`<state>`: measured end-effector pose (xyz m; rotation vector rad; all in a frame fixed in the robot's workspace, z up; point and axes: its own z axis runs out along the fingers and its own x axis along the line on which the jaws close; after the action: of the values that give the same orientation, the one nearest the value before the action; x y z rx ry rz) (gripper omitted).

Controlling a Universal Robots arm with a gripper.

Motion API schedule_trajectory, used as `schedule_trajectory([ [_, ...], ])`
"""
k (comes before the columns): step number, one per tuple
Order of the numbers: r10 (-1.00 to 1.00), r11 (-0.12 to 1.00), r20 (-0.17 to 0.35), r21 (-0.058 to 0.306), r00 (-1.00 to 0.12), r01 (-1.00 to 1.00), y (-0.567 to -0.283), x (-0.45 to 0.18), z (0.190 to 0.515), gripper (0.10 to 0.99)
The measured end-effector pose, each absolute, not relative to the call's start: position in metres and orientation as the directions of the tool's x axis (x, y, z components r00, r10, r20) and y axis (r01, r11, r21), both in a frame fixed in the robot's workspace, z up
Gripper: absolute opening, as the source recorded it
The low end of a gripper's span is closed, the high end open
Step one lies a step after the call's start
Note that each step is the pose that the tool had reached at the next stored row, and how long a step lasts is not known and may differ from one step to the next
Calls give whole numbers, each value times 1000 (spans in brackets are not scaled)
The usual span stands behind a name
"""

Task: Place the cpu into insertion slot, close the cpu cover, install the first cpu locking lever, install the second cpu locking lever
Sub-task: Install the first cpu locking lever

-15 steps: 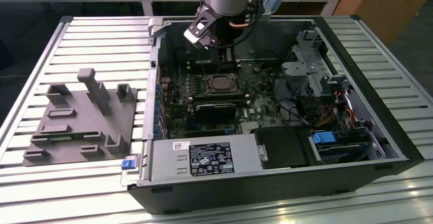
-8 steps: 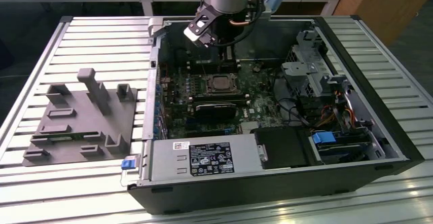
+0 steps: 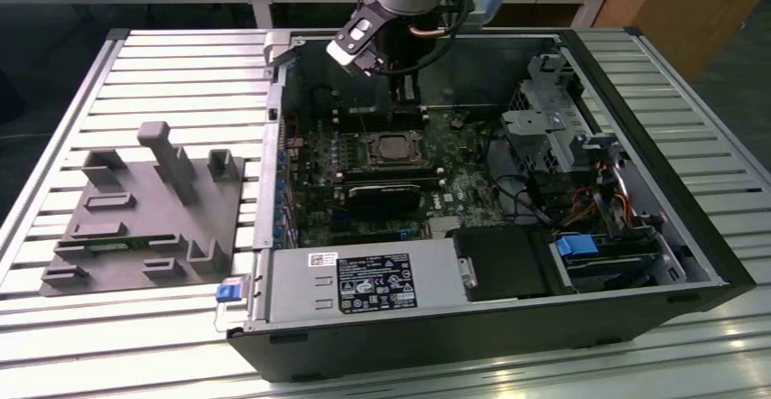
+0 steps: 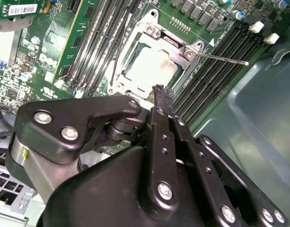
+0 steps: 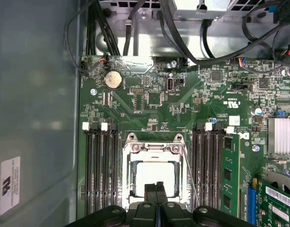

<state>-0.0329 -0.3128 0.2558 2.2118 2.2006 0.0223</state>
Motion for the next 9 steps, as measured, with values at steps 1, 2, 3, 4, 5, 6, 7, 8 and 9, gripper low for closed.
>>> schedule_trajectory([
  [1,1000,-5,-5,25,5,1000,-313,-33,257,106],
  [2,1000,-4,-5,25,4,1000,-313,-33,257,106],
  [3,1000,0,-5,25,0,1000,-313,-33,257,106],
  [4,1000,12,-5,25,-12,1000,-313,-33,257,106],
  [5,1000,31,-5,25,-30,999,-313,-33,257,106],
  [6,999,49,-5,25,-48,999,-313,-33,257,106],
  [7,998,67,-5,25,-66,997,-313,-33,257,106],
  [8,996,85,-5,25,-84,996,-313,-33,257,106],
  [9,995,102,-5,25,-102,994,-313,-33,257,106],
])
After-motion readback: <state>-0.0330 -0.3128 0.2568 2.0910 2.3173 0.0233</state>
